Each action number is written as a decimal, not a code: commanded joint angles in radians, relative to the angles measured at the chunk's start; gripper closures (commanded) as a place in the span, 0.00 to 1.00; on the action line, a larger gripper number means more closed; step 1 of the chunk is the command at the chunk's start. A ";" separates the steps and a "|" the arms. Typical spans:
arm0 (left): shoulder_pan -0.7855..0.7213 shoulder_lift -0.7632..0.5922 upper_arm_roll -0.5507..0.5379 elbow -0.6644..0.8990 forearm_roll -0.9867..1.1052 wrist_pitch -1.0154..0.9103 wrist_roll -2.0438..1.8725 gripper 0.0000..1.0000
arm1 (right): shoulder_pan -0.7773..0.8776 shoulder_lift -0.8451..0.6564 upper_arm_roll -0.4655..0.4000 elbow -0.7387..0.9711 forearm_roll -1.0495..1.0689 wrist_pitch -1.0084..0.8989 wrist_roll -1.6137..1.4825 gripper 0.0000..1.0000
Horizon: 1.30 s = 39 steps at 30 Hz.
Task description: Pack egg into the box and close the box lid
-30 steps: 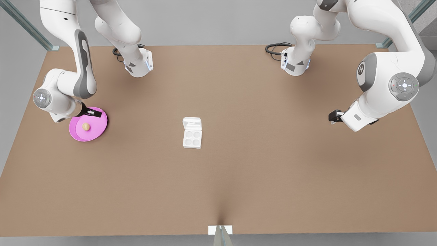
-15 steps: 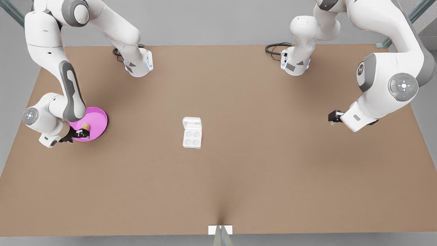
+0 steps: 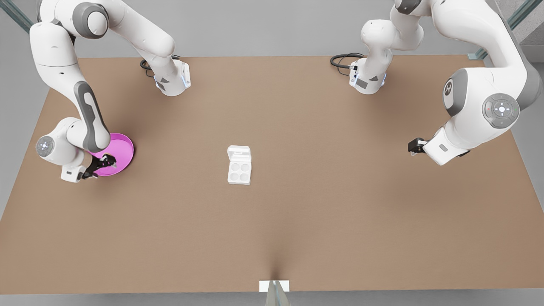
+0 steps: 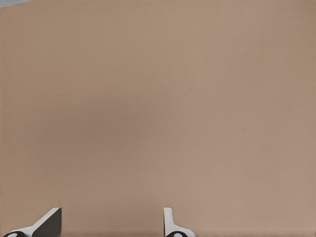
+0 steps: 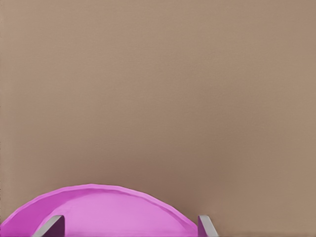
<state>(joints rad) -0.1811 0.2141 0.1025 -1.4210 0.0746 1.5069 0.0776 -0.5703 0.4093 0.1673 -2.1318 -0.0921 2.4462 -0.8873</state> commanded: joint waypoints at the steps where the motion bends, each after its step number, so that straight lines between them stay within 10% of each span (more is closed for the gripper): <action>1: 0.000 -0.001 0.000 0.000 0.001 -0.001 0.002 0.00 | 0.000 -0.004 0.000 -0.004 0.002 -0.001 -0.176 0.00; 39: -0.001 0.005 0.000 0.000 0.001 -0.002 -0.005 0.00 | -0.177 0.011 0.012 -0.119 0.000 0.091 -0.061 0.00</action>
<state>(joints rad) -0.1826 0.2203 0.1025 -1.4209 0.0746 1.5036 0.0766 -0.7476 0.4219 0.1754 -2.2483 -0.0933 2.5366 -0.9723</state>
